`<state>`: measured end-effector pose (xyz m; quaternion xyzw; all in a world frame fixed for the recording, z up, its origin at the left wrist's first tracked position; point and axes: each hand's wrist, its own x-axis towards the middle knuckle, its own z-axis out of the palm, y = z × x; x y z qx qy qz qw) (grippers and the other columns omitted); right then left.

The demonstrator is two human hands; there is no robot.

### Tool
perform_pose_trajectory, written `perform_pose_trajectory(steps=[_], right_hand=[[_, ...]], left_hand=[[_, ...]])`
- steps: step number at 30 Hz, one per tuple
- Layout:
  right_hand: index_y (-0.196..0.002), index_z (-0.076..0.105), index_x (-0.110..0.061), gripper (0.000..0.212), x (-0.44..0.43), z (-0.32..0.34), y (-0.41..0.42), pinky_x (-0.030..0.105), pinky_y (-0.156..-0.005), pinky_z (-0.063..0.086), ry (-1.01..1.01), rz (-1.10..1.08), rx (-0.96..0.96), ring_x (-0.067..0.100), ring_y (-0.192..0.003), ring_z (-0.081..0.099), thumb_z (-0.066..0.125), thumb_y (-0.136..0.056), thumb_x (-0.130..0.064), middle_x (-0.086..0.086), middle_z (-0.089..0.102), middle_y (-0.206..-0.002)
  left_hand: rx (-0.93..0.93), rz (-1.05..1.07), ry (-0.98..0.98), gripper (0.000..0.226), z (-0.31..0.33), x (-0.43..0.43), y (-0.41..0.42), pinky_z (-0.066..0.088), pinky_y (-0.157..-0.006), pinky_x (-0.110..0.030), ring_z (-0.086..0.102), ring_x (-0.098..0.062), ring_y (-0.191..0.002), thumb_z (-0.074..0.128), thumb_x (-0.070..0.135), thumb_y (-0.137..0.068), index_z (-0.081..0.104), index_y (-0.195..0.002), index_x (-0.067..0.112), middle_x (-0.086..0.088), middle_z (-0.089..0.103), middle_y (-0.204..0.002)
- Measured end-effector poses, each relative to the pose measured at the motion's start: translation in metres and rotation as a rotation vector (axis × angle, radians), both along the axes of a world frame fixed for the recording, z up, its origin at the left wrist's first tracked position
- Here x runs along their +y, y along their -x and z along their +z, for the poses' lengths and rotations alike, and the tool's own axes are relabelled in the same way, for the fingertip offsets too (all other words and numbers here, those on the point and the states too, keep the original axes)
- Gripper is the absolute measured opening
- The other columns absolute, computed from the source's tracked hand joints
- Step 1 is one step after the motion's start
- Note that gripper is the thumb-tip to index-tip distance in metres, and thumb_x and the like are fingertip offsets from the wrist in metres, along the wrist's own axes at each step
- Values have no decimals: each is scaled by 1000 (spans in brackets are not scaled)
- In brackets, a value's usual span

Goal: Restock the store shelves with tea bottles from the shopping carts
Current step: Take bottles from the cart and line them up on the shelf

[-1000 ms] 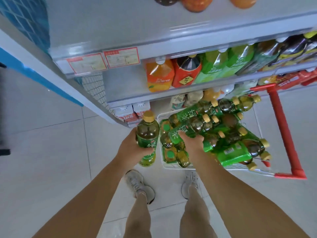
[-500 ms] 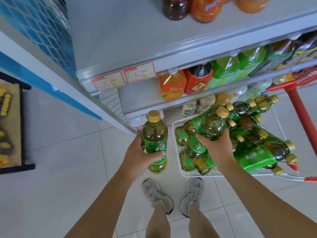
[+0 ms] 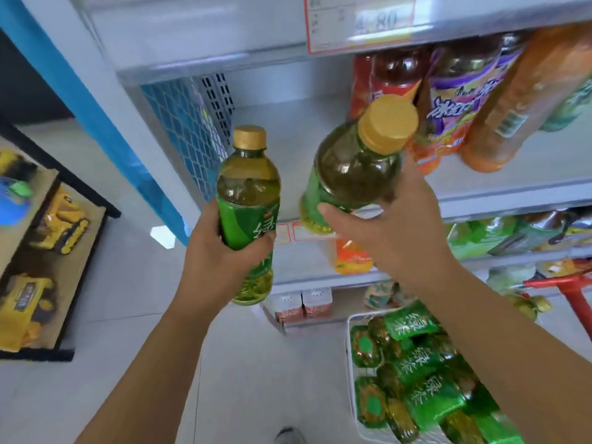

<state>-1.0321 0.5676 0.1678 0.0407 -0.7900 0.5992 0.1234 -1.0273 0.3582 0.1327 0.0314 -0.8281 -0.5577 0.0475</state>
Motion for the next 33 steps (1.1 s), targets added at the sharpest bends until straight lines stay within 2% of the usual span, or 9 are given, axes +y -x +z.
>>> perform_pose_trajectory(steps=[3, 9, 14, 16, 18, 20, 25, 29, 33], right_hand=[[-101, 48, -45, 55, -16, 8, 35, 25, -88, 52, -102, -2, 128, 5, -99, 62, 84, -65, -23, -12, 64, -106], [-103, 46, -34, 50, -34, -10, 98, 23, -70, 44, -336, 16, 122, 6, -84, 57, 80, -68, -41, -18, 58, -89], [-106, 46, -30, 50, -39, -32, 135, 30, -75, 48, -262, -41, 195, 9, -87, 61, 75, -71, -51, -18, 57, -87], [-104, 47, -29, 47, -41, -40, 140, 26, -70, 47, -218, -37, 244, 3, -80, 58, 73, -74, -52, -19, 56, -85], [-103, 46, -29, 44, -44, -49, 144, 23, -66, 43, -192, -29, 321, -4, -75, 55, 72, -76, -52, -20, 55, -83], [-103, 47, -26, 46, -46, -55, 147, 26, -69, 46, -161, -32, 402, 4, -77, 59, 73, -75, -51, -17, 57, -83], [-112, 44, -21, 57, -45, -65, 143, 26, -71, 53, -154, 25, 505, 5, -85, 62, 75, -74, -51, -11, 61, -93], [-118, 41, -22, 62, -42, -59, 135, 19, -68, 49, -171, 104, 393, -1, -87, 59, 75, -74, -51, -13, 59, -98], [-119, 44, -28, 60, -25, -57, 128, 24, -76, 52, -247, 247, 218, 2, -91, 62, 80, -72, -38, -11, 63, -104]], left_hand=[[56, 4, -18, 42, 2, -6, 19, 49, -61, -7, 64, 8, -80, 80, 12, -77, 54, -96, 38, 14, 67, -89], [170, 55, -56, 41, -16, -12, 48, 54, -74, -27, 67, -1, -88, 73, 48, -64, 57, -102, 45, 20, 69, -94], [295, -12, -151, 35, -34, -9, 60, 55, -70, -28, 71, -9, -85, 72, 45, -64, 64, -96, 39, 11, 73, -92], [326, -52, -224, 37, -45, -10, 63, 56, -67, -28, 72, -14, -83, 70, 49, -59, 69, -94, 36, 4, 75, -91], [357, -91, -310, 42, -58, -11, 67, 55, -62, -28, 73, -18, -78, 69, 47, -57, 72, -95, 28, -6, 76, -93], [387, -132, -366, 51, -70, -13, 73, 56, -60, -30, 72, -22, -76, 71, 45, -57, 70, -99, 15, -15, 75, -94], [496, -118, -328, 51, -92, -21, 87, 52, -80, -37, 71, -29, -97, 70, 49, -70, 69, -108, 14, -13, 74, -105], [479, -121, -341, 53, -88, -19, 87, 53, -90, -52, 69, -33, -99, 72, 51, -73, 68, -111, 14, -15, 72, -108], [445, -170, -419, 46, -80, -12, 76, 57, -61, -35, 71, -24, -74, 73, 46, -57, 71, -92, 17, -16, 74, -93]])
